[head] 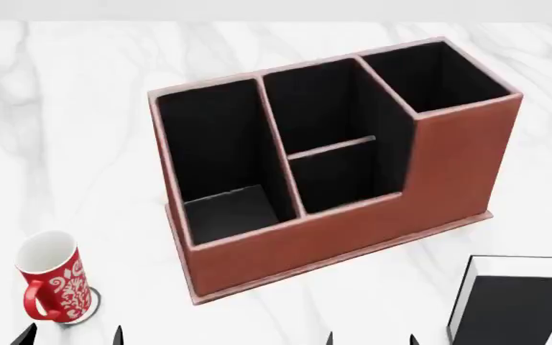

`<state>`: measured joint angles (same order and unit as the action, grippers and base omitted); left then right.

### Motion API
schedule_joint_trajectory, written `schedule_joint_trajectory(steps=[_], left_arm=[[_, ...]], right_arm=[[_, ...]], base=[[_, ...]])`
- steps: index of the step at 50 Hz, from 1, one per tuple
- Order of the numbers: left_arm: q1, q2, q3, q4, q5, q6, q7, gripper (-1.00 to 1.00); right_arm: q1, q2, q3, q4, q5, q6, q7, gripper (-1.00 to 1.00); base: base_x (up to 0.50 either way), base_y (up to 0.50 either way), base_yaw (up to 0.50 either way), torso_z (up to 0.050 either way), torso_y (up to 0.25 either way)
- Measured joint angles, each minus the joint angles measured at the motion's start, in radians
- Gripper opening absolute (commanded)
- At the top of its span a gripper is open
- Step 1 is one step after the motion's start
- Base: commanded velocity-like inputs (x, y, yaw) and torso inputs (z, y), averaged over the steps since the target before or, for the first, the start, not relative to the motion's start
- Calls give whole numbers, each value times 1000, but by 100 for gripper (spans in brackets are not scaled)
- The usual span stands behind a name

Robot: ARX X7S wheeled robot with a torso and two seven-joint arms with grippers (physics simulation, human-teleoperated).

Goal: Pick up the book and place it in the left compartment of the caddy.

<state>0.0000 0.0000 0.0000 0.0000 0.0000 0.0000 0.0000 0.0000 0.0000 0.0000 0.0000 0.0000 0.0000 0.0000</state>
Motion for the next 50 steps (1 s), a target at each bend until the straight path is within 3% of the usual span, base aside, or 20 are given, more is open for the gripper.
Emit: schedule_joint_trajectory(steps=[17,34,50], left_arm=[[0,-32,39,-4,-26,6,-40,100],[-1,-68,81,-3,-58,4,-84,100],[2,-93,115,-3,-76,8,-110,100]], right_arm=[[1,32,-39,-8,34,14,37,100],[34,96,-85,-403,82,425,77,100],[57,137,-113,-541,90,558,104,100]], base=[[0,0,0,0,0],[0,0,0,0,0],[0,0,0,0,0]])
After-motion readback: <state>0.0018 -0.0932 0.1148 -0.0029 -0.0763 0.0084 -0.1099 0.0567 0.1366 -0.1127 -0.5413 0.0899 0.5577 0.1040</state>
